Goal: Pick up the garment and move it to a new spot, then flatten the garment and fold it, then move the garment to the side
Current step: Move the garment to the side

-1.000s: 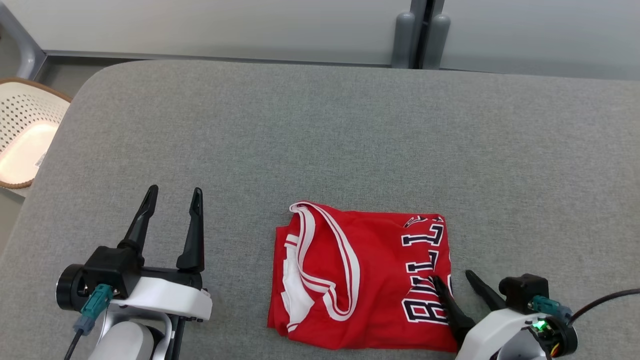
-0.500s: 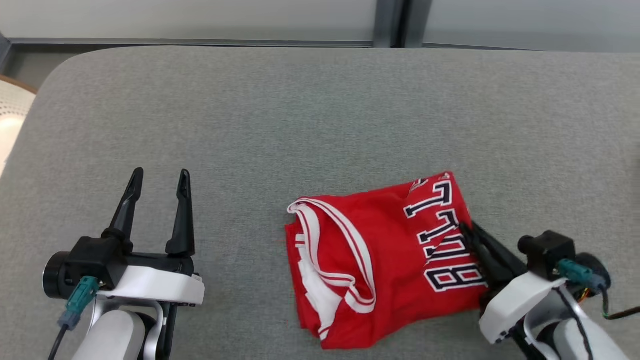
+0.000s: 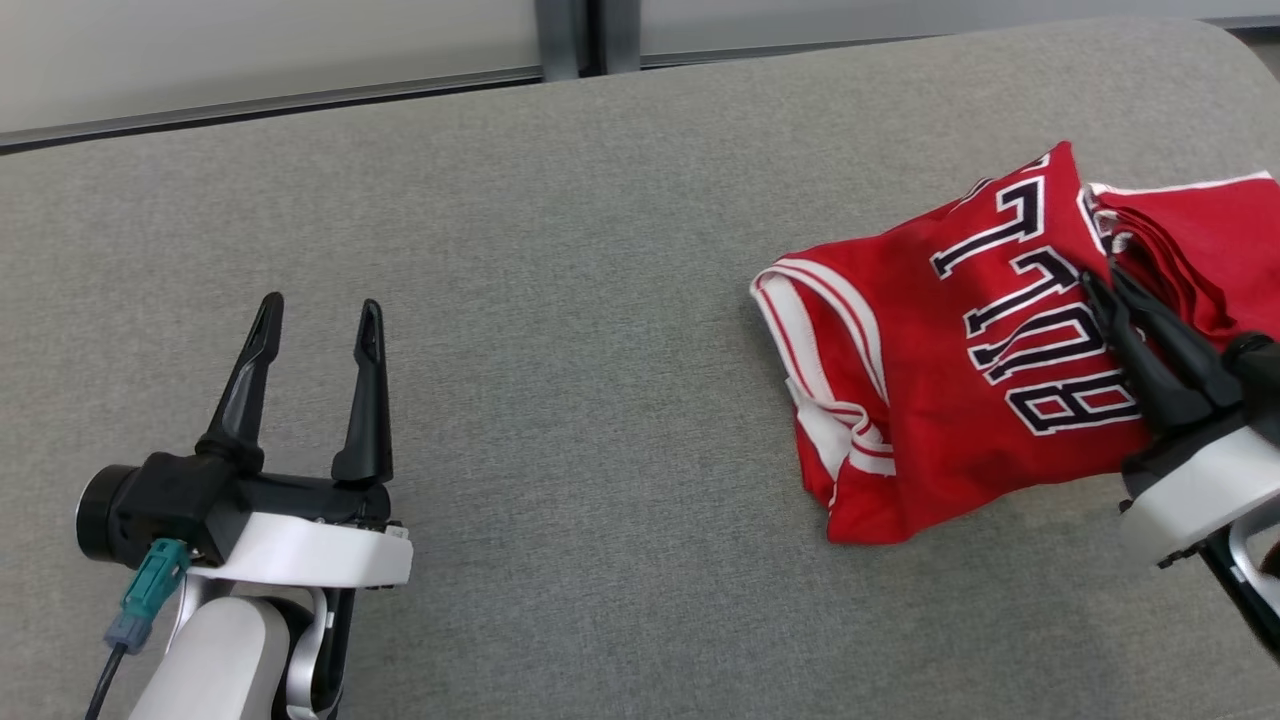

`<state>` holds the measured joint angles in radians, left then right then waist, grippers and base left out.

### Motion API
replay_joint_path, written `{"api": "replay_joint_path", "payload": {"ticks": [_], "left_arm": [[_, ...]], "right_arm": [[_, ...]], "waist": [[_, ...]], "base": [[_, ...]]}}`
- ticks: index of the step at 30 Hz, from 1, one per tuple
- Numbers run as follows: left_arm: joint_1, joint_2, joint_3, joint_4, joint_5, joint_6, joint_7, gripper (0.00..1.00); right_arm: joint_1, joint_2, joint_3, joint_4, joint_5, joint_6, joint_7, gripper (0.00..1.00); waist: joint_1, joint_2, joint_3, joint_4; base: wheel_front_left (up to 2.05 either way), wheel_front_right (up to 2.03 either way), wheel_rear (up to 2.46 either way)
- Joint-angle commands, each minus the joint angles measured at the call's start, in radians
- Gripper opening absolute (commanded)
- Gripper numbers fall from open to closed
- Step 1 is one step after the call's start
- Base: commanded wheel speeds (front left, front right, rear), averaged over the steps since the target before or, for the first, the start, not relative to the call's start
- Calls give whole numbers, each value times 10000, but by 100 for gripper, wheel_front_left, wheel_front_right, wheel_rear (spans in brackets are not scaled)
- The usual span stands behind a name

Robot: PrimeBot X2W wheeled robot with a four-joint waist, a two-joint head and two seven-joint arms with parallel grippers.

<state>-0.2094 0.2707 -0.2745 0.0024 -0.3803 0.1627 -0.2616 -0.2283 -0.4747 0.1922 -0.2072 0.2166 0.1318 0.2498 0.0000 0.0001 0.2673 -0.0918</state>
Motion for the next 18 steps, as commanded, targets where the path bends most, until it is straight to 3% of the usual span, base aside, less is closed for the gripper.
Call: {"api": "replay_joint_path", "payload": {"ticks": [1,10,15,18], "left_arm": [[-209,8,-23,-54,83,-62,-38,100],[-949,143,-260,-330,320,-299,42,100],[-1531,232,-407,-491,462,-481,112,100],[-1886,274,-468,-562,550,-588,123,100]], "right_arm": [[-201,-168,-144,37,77,-22,44,0],[-904,-1516,-1278,872,583,-22,-262,0],[-865,-2336,-2877,1745,926,-24,-518,0],[-917,-2439,-4010,2427,1232,-22,-911,0]], "waist": [[0,-1,240,-370],[0,-1,1463,-567],[0,-1,2415,-432],[0,-1,2912,-326]], "base": [[0,0,0],[0,0,0],[0,0,0],[0,0,0]]}}
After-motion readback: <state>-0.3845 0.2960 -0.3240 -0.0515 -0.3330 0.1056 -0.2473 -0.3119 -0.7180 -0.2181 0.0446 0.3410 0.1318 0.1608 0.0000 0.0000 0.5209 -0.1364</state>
